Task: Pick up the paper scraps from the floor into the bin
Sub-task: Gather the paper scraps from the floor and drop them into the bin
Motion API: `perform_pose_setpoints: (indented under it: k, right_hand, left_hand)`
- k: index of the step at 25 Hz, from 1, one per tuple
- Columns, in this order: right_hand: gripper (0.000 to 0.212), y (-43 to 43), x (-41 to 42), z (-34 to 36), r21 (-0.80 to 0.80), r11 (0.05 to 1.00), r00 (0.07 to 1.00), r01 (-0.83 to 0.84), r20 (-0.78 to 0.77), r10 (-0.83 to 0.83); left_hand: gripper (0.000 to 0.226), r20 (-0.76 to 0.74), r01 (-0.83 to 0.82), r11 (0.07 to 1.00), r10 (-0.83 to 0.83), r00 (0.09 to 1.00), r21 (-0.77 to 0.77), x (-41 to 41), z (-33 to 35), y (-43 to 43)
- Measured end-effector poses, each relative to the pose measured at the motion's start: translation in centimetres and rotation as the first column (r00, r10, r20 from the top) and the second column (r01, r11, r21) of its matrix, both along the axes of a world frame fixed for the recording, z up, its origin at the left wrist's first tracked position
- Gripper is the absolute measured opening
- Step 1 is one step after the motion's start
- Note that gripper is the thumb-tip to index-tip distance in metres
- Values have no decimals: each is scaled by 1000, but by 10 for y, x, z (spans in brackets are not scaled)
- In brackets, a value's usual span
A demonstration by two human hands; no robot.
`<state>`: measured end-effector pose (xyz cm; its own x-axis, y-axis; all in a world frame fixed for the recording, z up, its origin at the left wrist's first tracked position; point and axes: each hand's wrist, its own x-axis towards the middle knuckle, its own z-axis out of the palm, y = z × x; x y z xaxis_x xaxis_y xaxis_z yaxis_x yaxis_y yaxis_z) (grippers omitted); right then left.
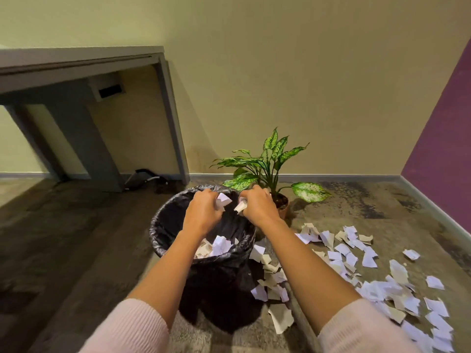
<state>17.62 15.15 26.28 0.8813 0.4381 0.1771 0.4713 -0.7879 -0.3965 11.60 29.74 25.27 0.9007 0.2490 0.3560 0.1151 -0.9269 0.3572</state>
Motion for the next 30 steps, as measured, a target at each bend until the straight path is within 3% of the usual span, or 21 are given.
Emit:
perform_pose_setpoints:
  k: [7,12,16,19,23,30]
  right_hand:
    - [31,48,1,-18,-74,990,990,-123,-77,118]
    - [65,56,5,-25,-120,978,966,-171,-217,142]
    - [64,51,10,-27,-129,973,961,-191,-225,158]
    - [52,39,10,-24,-77,982,977,-171,-146,158]
    - [44,17,10,-16,-2,994,993,-112,-48,112]
    - [43,-48,5,-12,-44,999,1000,-15,0,15]
  left_hand:
    - [6,-143,-81,996,84,986,27,-8,-28,51]
    - [50,-274,-113,990,133,953,87,-6,-42,53]
    - [70,-309,-138,987,156,938,80,-5,-45,47]
    - [71,-277,-142,988,153,949,61,-6,-42,40]
    - [57,-133,-131,989,140,981,74,-3,-29,19]
    - [47,-18,28,985,-25,1000,170,10,-11,-61]
